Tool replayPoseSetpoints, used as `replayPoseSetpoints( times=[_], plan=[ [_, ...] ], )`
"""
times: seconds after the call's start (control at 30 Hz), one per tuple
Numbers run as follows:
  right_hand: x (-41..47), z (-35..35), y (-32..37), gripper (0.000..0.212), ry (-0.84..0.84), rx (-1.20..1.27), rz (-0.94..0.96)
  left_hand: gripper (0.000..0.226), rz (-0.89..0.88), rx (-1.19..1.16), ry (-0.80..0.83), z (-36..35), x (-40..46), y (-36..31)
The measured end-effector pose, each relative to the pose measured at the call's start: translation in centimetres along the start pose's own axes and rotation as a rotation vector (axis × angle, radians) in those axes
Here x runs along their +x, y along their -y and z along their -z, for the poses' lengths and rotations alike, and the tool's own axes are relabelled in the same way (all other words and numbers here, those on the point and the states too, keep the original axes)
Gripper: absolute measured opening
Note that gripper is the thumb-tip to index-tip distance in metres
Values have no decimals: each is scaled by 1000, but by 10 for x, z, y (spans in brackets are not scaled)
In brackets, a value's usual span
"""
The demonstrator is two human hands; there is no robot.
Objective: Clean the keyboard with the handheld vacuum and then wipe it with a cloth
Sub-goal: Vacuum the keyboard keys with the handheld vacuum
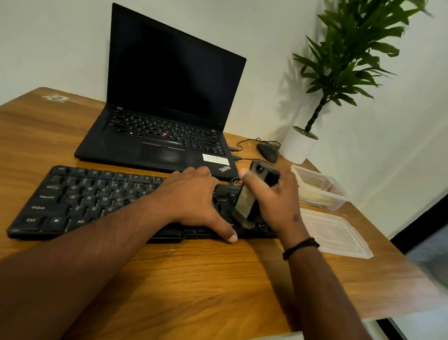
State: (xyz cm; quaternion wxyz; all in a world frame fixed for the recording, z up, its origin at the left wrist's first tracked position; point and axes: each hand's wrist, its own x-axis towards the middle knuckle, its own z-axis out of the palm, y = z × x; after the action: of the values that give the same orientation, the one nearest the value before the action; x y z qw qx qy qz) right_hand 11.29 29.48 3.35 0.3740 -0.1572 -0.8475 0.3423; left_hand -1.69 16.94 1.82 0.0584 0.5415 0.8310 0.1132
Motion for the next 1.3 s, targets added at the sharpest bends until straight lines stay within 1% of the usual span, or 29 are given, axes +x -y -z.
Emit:
replayPoseSetpoints(
  times=[0.07, 0.17, 0.2, 0.27, 0.33, 0.37, 0.47, 0.5, 0.53, 0.6, 0.63, 0.67, 0.77, 0.8, 0.83, 0.9, 0.93, 0.97, 1.03, 1.07, 1.1, 1.13, 1.2, 1.23, 1.3],
  plan=[
    [-11, 4, 4, 29, 91, -5, 12, 121, -6, -8, -9, 1, 0, -1],
    [-17, 10, 5, 28, 90, 15, -40, 118, -5, -15, -9, 1, 0, -1],
    [-17, 10, 4, 29, 45, -27, -24, 117, -5, -15, -11, 1, 1, 0],
    [-17, 6, 2, 33, -89, -196, 58, 120, -5, -11, -11, 0, 1, 0],
    [-16, 2, 1, 34, -186, -260, 92, 123, -2, -8, -9, 1, 1, 1],
    [-16, 1, 1, 34, -179, -229, 92, 123, -1, -12, -8, 1, 0, 1],
    [-19, 2, -2, 36, 5, -13, 30, 118, -4, -26, -21, 1, -1, 1],
    [-19, 3, -5, 35, 11, -13, 5, 118, -4, -27, -21, 1, -1, 0],
    [-16, 5, -8, 33, -28, -64, -26, 120, -2, -26, -16, 1, -1, 0],
    [-10, 12, -15, 34, -204, -236, -84, 123, 2, -30, -3, 2, -1, 0],
    [-9, 13, -15, 35, -254, -270, -88, 124, 2, -31, -1, 2, -1, 0],
    [-11, 14, -14, 33, -246, -257, -67, 123, 2, -29, 0, 2, -1, 0],
    [-22, 12, -5, 25, -67, -109, -20, 121, -3, -25, -2, 3, -1, -1],
    [-23, 13, -6, 24, -52, -95, -29, 120, -1, -28, -3, 3, -1, -1],
    [-21, 16, -10, 23, -82, -124, -53, 121, 0, -33, -1, 3, -2, -1],
    [-16, 23, -14, 24, -210, -248, -93, 123, 2, -37, 5, 4, -3, -1],
    [-16, 23, -13, 23, -231, -249, -93, 123, 2, -36, 5, 4, -3, -1],
    [-19, 21, -9, 22, -203, -211, -73, 122, 1, -34, 5, 4, -3, -1],
    [-27, 12, -1, 21, -72, -85, -52, 119, -4, -23, 0, 4, -3, -2],
    [-29, 10, 1, 20, -58, -64, -53, 119, -6, -17, -2, 4, -3, -2],
    [-26, 9, -3, 19, -92, -75, -74, 120, -6, -17, -3, 4, -3, -2],
    [-23, 9, -7, 18, -163, -110, -96, 120, -6, -22, -2, 4, -3, -2],
    [-16, 10, -10, 23, -316, -169, -149, 120, -8, -32, -4, 3, -2, -2],
    [-17, 8, -6, 24, -304, -134, -136, 119, -8, -32, -6, 3, -3, -2],
    [-23, 0, 5, 21, -120, -38, -74, 116, -12, -28, -19, 2, -2, -1]
  ],
)
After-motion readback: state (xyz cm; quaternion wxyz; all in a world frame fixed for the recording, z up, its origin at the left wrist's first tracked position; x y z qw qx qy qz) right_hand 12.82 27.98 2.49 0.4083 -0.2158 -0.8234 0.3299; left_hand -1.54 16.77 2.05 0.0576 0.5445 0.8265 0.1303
